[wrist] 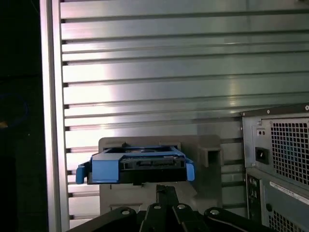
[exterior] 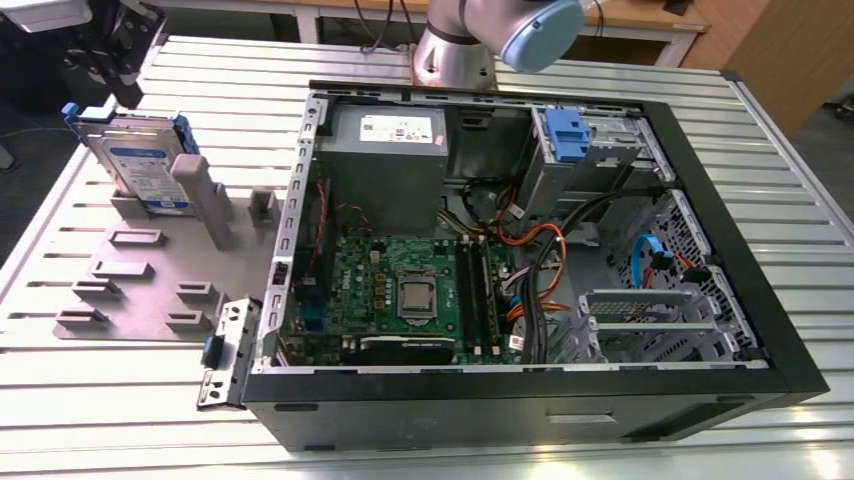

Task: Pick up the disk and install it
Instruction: 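Reach for the disk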

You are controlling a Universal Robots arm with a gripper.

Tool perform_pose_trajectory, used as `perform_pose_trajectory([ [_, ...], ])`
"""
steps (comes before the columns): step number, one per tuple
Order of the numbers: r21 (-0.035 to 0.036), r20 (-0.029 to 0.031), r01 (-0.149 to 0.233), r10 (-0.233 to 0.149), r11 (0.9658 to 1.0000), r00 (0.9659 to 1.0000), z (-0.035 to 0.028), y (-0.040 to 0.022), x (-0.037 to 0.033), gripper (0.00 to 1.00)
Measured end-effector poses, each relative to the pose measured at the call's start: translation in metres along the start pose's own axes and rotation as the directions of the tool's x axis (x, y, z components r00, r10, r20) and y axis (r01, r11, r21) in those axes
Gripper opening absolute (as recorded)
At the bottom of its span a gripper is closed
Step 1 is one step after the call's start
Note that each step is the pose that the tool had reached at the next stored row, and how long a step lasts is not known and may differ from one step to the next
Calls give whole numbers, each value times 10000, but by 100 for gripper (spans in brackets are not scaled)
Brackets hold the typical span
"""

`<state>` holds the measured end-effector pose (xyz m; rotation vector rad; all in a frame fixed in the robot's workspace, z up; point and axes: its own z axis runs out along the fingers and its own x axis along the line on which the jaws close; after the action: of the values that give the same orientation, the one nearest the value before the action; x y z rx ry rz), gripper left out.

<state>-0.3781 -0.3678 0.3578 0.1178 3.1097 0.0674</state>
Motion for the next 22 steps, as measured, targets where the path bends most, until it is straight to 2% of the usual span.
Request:
perform_pose_trajectory([
  [5, 0, 0, 0, 0, 10000, 10000, 89, 20, 91, 11],
  [13, 2, -1, 1, -1, 10000, 10000, 180, 71, 161, 11],
  [17, 1, -2, 1, -1, 10000, 10000, 184, 75, 164, 11],
  [19, 0, 0, 0, 0, 10000, 10000, 115, 80, 163, 11],
  [22, 1, -1, 1, -1, 10000, 10000, 115, 80, 164, 11],
])
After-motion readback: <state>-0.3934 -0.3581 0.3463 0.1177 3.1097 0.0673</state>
